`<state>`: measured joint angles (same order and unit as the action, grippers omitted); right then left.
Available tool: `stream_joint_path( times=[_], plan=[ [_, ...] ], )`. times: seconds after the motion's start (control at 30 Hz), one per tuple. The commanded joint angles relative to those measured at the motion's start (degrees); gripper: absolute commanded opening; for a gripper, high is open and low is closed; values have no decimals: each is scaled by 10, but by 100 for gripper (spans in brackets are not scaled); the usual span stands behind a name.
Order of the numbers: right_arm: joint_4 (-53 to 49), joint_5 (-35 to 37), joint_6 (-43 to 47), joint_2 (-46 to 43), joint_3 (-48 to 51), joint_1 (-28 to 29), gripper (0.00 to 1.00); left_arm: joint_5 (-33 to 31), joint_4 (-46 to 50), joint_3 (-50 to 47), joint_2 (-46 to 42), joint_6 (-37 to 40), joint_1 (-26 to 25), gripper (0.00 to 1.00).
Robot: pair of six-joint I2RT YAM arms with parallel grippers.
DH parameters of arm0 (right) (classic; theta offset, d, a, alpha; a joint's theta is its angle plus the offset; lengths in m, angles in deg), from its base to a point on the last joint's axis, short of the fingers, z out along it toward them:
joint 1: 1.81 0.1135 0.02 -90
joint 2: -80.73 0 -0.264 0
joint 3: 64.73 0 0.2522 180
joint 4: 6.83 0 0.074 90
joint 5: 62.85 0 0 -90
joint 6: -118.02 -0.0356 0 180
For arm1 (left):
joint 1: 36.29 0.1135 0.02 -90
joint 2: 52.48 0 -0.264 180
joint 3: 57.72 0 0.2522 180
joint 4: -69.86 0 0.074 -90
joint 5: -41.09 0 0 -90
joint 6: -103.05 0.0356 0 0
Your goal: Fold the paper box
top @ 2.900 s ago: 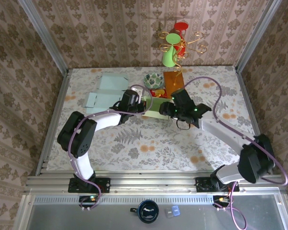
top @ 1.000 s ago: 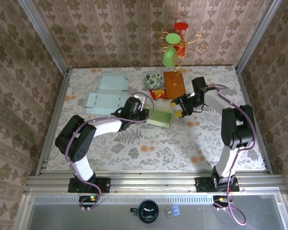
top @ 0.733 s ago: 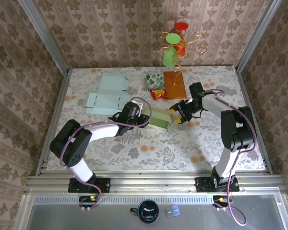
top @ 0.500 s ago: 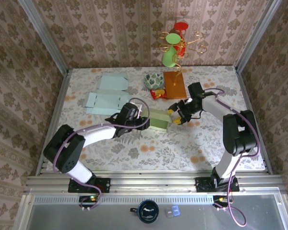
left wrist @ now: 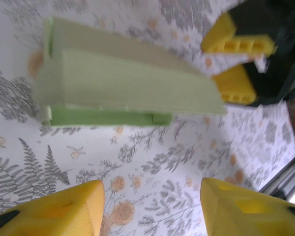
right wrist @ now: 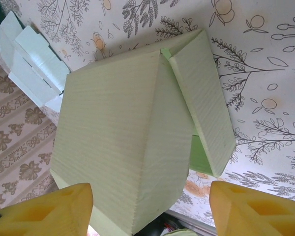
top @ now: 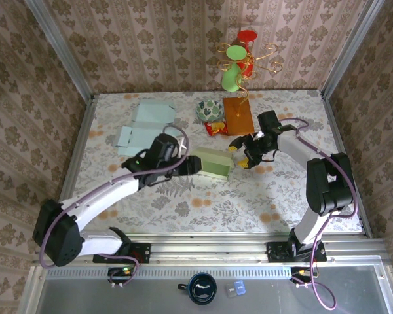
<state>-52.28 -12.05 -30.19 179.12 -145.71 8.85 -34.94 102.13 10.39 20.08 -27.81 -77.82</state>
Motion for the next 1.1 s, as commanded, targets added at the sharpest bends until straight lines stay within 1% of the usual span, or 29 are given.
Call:
stream_joint_path(
  times=[0.0,0.1,0.17,0.2,0.23,0.33,0.43,0.57,0.73,0.87,0.93,1.07],
  plan=[
    [6,6,9,-18,9,0,67,9,133,78,12,-37,55,53],
    [5,6,9,-23,15,0,68,40,215,162,71,-40,121,53],
    [6,5,10,-24,19,0,69,69,263,228,133,-40,149,53],
    [6,5,10,-25,20,0,69,92,283,267,171,-25,167,54],
    [6,4,10,-26,20,1,70,113,305,307,206,-5,174,54],
    [30,-1,7,-28,26,0,73,145,365,405,309,53,174,56],
    [51,-10,-4,-28,34,1,75,151,390,448,372,75,172,56],
    [67,-16,-13,-22,37,2,75,159,356,449,402,78,171,56],
    [75,-19,-17,-11,32,8,75,172,316,425,421,79,159,55],
    [79,-21,-19,-1,32,15,75,163,298,395,422,79,158,54],
    [81,-20,-20,1,33,18,75,160,274,374,415,76,158,54],
    [84,-20,-19,3,36,21,75,162,250,352,411,72,158,54]
  ],
)
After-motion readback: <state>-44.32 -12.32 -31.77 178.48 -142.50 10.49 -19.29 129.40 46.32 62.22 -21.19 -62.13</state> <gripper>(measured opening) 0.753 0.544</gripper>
